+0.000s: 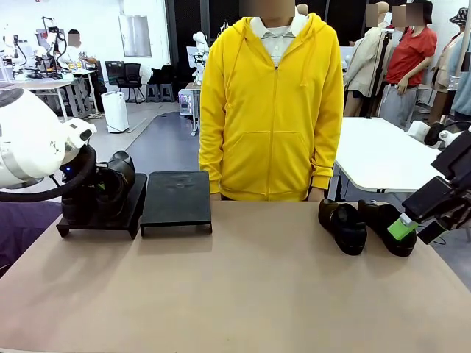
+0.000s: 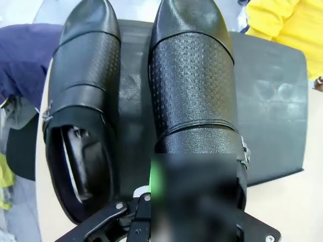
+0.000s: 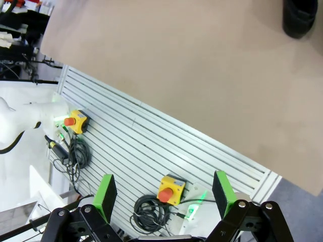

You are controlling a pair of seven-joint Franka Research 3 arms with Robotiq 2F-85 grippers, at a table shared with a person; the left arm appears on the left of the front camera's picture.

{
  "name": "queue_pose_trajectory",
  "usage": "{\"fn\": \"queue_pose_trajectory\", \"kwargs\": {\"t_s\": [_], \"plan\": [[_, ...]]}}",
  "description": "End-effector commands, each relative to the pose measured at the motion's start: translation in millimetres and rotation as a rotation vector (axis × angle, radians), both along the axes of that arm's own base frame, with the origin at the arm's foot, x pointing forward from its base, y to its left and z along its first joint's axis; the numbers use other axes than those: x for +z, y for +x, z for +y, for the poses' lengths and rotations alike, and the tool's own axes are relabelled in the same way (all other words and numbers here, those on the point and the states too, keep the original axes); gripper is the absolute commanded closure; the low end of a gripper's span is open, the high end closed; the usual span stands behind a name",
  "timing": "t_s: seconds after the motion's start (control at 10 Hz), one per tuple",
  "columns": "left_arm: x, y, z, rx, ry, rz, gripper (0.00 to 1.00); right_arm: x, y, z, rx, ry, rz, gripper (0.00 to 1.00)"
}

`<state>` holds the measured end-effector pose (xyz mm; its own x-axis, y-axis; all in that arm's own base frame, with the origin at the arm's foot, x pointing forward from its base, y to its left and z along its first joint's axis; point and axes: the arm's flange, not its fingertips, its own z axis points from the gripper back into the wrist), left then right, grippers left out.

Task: Organize the shoes by placing them on the stand.
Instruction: Place the Shoe from the middle of the table onto the Shoes Stand.

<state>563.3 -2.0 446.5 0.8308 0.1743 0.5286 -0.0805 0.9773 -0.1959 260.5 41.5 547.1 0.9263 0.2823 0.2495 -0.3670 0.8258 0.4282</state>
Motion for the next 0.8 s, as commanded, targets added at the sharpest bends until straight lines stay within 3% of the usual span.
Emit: {"fn": "queue_pose_trajectory", "kwargs": {"t_s": [0.0, 0.4, 0.5, 0.6, 0.7], "plan": [[-2.7, 9.2, 10.9, -0.02, -0.012, -0.032, 1.0, 3.7, 1.8, -0.5, 0.012, 0.01, -0.001, 0.0], [-11.2, 18.5, 6.4, -0.025, 0.01, -0.019, 1.0, 3.7, 1.8, -0.5, 0.012, 0.01, -0.001, 0.0], [-11.9, 21.6, 5.0, -0.013, 0.027, -0.022, 0.55, 3.7, 1.8, -0.5, 0.012, 0.01, -0.001, 0.0], [-11.8, 21.8, 5.0, -0.008, 0.026, -0.034, 0.0, 3.7, 1.8, -0.5, 0.012, 0.01, -0.001, 0.0], [-9.8, 20.3, 5.1, -0.005, 0.032, -0.046, 0.0, 3.7, 1.8, -0.5, 0.012, 0.01, -0.001, 0.0]]}}
